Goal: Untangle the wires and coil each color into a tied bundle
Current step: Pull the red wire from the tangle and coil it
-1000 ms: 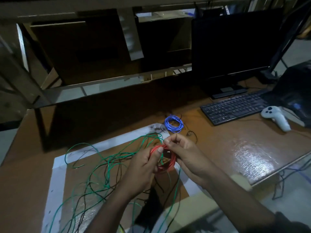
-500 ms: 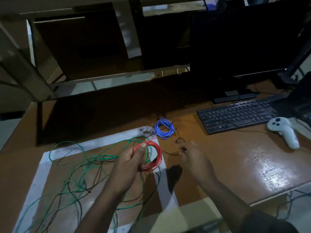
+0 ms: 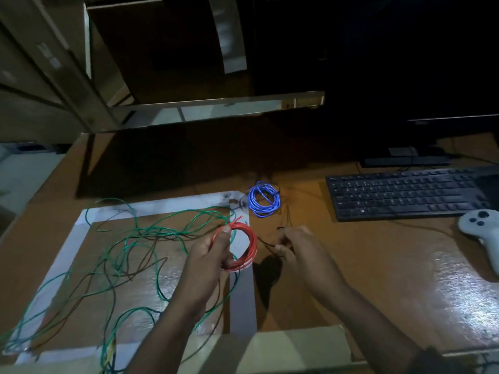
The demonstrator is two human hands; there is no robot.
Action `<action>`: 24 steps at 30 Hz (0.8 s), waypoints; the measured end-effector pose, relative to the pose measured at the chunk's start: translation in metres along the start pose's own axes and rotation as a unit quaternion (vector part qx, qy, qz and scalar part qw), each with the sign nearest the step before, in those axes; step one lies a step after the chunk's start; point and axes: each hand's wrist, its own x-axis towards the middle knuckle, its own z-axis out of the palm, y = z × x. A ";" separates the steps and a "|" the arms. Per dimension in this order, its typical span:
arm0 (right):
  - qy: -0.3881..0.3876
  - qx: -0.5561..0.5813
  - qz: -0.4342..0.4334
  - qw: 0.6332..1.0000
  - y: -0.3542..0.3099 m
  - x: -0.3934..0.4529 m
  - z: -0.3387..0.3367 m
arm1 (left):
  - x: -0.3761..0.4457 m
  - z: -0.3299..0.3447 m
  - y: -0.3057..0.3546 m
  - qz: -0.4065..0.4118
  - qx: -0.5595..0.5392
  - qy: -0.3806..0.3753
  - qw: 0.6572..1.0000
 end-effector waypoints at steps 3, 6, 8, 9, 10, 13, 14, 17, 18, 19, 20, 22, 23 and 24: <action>-0.031 0.103 -0.002 0.994 -0.003 -0.002 -0.005 | 0.001 0.002 0.001 -0.009 0.003 -0.001 1.000; -0.008 0.191 0.009 0.982 -0.013 -0.003 -0.010 | 0.005 0.001 0.002 -0.020 -0.002 -0.008 1.000; 0.035 0.214 0.001 0.976 -0.022 -0.005 -0.013 | 0.008 -0.001 0.004 -0.016 -0.002 -0.004 1.000; 0.065 0.209 -0.005 0.976 -0.026 -0.005 -0.014 | 0.009 -0.002 0.004 -0.012 -0.001 -0.003 1.000; 0.093 0.203 -0.008 0.975 -0.029 -0.005 -0.015 | 0.010 -0.003 0.006 -0.008 -0.001 -0.005 1.000; 0.117 0.251 0.013 0.961 -0.036 -0.005 -0.013 | 0.012 -0.008 0.008 -0.004 -0.012 -0.028 1.000; 0.117 0.265 0.021 0.957 -0.039 -0.005 -0.013 | 0.014 -0.011 0.008 -0.001 -0.014 -0.036 0.999; 0.158 0.256 0.009 0.954 -0.052 -0.004 -0.017 | 0.020 -0.019 0.009 0.005 -0.016 -0.045 0.999; 0.178 0.261 0.007 0.949 -0.057 -0.004 -0.018 | 0.022 -0.021 0.009 0.006 -0.017 -0.049 0.999; 0.192 0.275 0.008 0.942 -0.061 -0.003 -0.019 | 0.024 -0.023 0.010 0.006 -0.017 -0.054 0.998; 0.198 0.294 0.010 0.935 -0.063 -0.001 -0.019 | 0.025 -0.025 0.010 0.007 -0.018 -0.059 0.998; 0.185 0.325 0.013 0.927 -0.064 0.002 -0.017 | 0.027 -0.026 0.010 0.010 -0.021 -0.067 0.997; 0.173 0.335 0.013 0.926 -0.065 0.002 -0.017 | 0.028 -0.026 0.011 0.009 -0.021 -0.070 0.997; 0.159 0.347 0.018 0.924 -0.066 0.003 -0.015 | 0.029 -0.026 0.011 0.006 -0.026 -0.072 0.997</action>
